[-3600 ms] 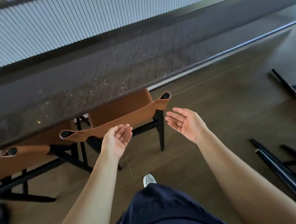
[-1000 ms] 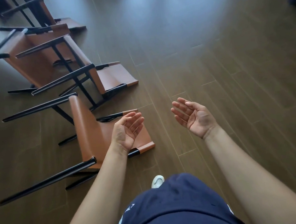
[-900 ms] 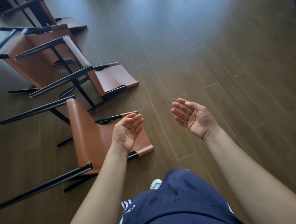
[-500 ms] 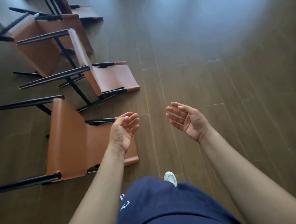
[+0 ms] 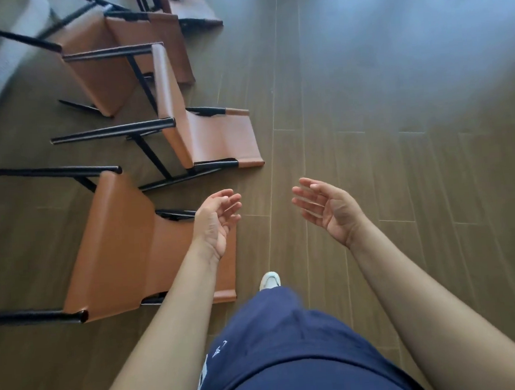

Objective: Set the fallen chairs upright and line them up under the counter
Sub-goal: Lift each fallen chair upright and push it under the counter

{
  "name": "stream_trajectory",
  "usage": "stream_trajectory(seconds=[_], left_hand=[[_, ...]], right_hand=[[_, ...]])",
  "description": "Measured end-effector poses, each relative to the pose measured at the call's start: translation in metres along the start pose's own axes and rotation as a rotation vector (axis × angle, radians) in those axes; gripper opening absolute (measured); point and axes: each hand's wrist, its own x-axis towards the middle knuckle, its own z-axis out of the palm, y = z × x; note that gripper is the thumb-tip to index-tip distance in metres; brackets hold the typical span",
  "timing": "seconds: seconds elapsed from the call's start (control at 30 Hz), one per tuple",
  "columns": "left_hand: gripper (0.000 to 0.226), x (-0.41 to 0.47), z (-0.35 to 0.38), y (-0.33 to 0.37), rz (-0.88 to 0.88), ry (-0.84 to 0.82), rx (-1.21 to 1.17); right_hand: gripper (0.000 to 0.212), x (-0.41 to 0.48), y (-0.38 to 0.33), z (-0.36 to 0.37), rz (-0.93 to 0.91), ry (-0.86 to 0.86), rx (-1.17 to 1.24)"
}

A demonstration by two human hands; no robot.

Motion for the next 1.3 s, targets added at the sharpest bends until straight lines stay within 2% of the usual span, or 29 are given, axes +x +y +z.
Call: stream_trajectory(seconds=[0.23, 0.37, 0.53, 0.7, 0.83, 0.93, 1.17, 1.3], left_hand=[[0.023, 0.05, 0.02, 0.035, 0.008, 0.069, 0.096], [0.028, 0.065, 0.03, 0.049, 0.017, 0.116, 0.122], [0.034, 0.085, 0.043, 0.051, 0.044, 0.272, -0.003], [0.031, 0.095, 0.073, 0.05, 0.113, 0.475, -0.206], [0.027, 0.091, 0.103, 0.036, 0.123, 0.576, -0.139], [0.026, 0.085, 0.122, 0.02, 0.111, 0.624, -0.086], [0.027, 0.058, 0.118, -0.002, 0.131, 0.773, -0.288], [0.025, 0.039, 0.107, -0.024, 0.109, 0.829, -0.233]], right_hand=[[0.023, 0.074, -0.044, 0.022, -0.015, -0.04, -0.213], [0.023, 0.106, -0.064, 0.03, -0.004, -0.12, -0.288], [0.021, 0.158, -0.094, 0.043, 0.053, -0.258, -0.383], [0.022, 0.211, -0.129, 0.059, 0.152, -0.445, -0.572], [0.021, 0.234, -0.144, 0.065, 0.175, -0.518, -0.698], [0.02, 0.243, -0.144, 0.067, 0.226, -0.557, -0.755], [0.02, 0.232, -0.114, 0.066, 0.295, -0.637, -0.849], [0.019, 0.225, -0.089, 0.066, 0.329, -0.644, -0.851]])
